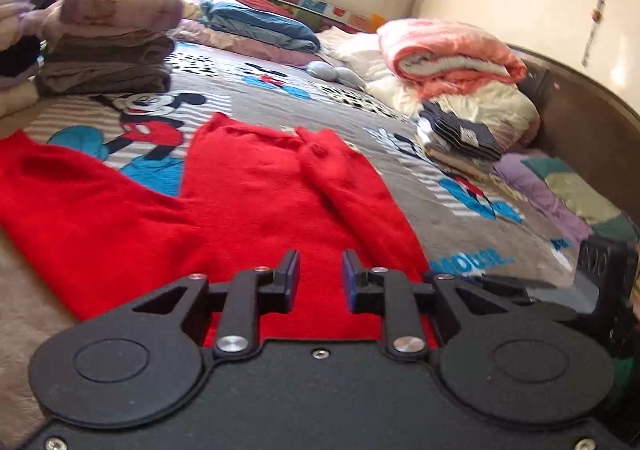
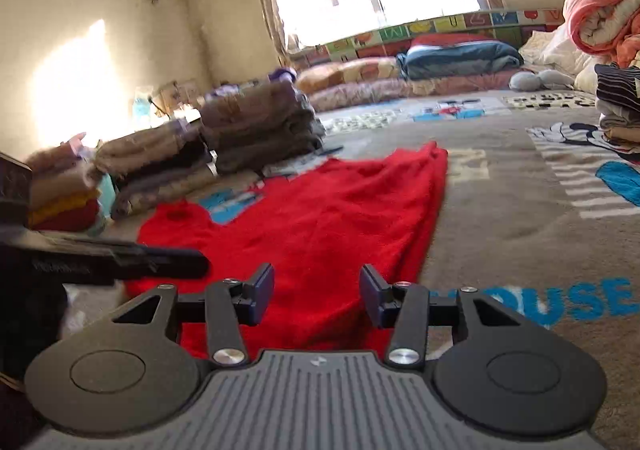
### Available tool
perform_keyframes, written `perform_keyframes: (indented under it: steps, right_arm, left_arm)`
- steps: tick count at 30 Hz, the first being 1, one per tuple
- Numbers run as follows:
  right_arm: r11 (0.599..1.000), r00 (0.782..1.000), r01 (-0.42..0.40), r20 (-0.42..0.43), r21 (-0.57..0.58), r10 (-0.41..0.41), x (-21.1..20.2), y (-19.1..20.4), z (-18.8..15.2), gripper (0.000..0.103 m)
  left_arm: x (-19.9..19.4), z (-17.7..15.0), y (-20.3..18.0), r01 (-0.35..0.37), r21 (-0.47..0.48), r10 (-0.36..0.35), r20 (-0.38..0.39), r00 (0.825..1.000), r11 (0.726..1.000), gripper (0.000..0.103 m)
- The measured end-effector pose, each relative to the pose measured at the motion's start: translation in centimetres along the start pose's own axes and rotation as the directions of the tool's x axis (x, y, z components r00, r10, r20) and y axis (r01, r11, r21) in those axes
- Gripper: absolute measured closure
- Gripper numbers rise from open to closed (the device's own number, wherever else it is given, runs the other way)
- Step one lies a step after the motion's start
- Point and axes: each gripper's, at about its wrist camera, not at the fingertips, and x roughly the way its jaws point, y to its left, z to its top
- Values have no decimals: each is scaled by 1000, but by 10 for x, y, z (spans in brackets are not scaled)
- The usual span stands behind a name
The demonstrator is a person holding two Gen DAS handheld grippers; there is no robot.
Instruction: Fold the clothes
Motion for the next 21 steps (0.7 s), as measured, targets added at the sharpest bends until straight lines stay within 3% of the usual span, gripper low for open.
perform_keyframes:
  steps: [3,5,7,10,12,15,18,21]
  right_arm:
    - [999,1000,-1,5,37,1,-1,-3,-2,56]
    - [998,999,-13,30,56,12,-9,-3,1,55]
    - [999,997,-19,78,39,16,-19,0,4,55]
    - [1000,993,-19,120,10,18,-28,5,7,55]
    - [999,992,-31,119,11,29,-29,8,8,54]
    - [997,991,-73,113,-30,76,-30,20,10,52]
    - [988,985,-137,97,-77,144,-29,36,9,43]
    - [969,978,-198,41,-144,206,-22,57,3,42]
  left_arm:
    - [-18,6,39,-52,-140,58,41,997,989,78]
    - [-27,8,65,-109,-230,125,53,991,967,77]
    - [-37,9,92,-176,-331,204,51,978,927,73]
    - [-48,5,133,-245,-496,296,24,955,833,65]
    - [-52,1,154,-241,-580,307,16,952,778,64]
    - [-52,1,174,-187,-659,283,42,958,728,64]
    - [-46,9,185,-194,-661,310,62,949,725,64]
    - [-39,13,199,-164,-696,314,93,945,699,64]
